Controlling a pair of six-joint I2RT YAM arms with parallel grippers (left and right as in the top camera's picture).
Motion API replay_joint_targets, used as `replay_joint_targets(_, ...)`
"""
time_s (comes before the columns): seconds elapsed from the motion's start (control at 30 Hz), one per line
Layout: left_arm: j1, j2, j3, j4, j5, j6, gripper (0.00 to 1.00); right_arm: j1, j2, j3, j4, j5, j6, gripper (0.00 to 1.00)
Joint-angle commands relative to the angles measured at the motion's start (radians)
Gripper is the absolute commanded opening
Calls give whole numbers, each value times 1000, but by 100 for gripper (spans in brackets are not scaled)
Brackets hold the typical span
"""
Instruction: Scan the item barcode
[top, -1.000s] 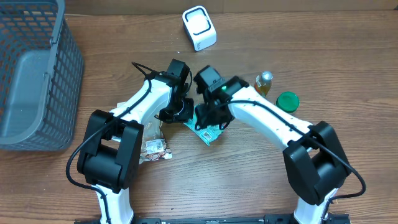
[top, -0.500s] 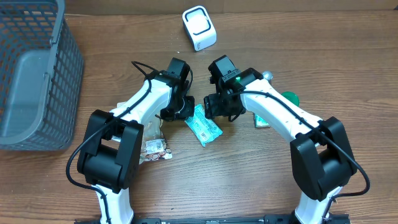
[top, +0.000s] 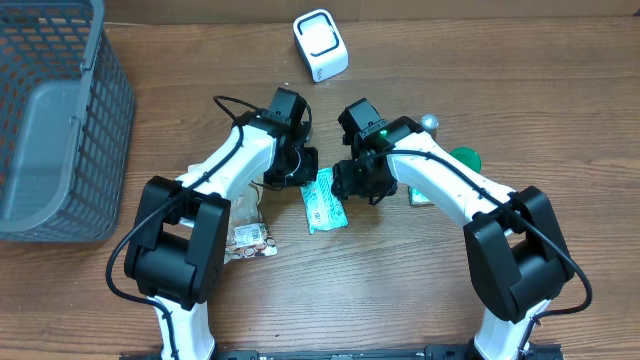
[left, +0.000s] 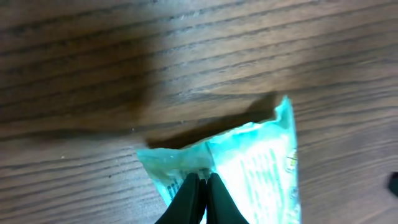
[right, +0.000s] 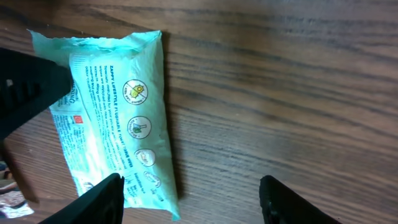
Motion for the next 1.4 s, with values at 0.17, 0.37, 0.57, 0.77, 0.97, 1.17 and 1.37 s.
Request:
replay_joint_targets(0.17,44,14,97,-99,-101,-64,4,-3,-1,-33,48,-21,58,44)
replay_joint_targets(0.37,47,14,89,-187,-191,-60,4,-3,-1,-33,145,-45,58,4)
replay_joint_targets(0.57,46,14,60,-190,-202,-56,15,-3,0,-33,277,-80,58,4)
replay_joint_targets(0.77,37,14,24,-186,-190,-57,15,-3,3,-33,368,-81,58,4)
replay_joint_targets(0.97,36,14,-8,-204,-32,-56,4,11,3,-33,376,-81,58,4)
replay_joint_targets(1.17,36,14,-27,-259,131,-34,4,49,3,-33,382,-77,58,4)
replay_joint_targets(1.37,36,14,-27,-301,283,34,4,57,3,-33,387,-76,58,4)
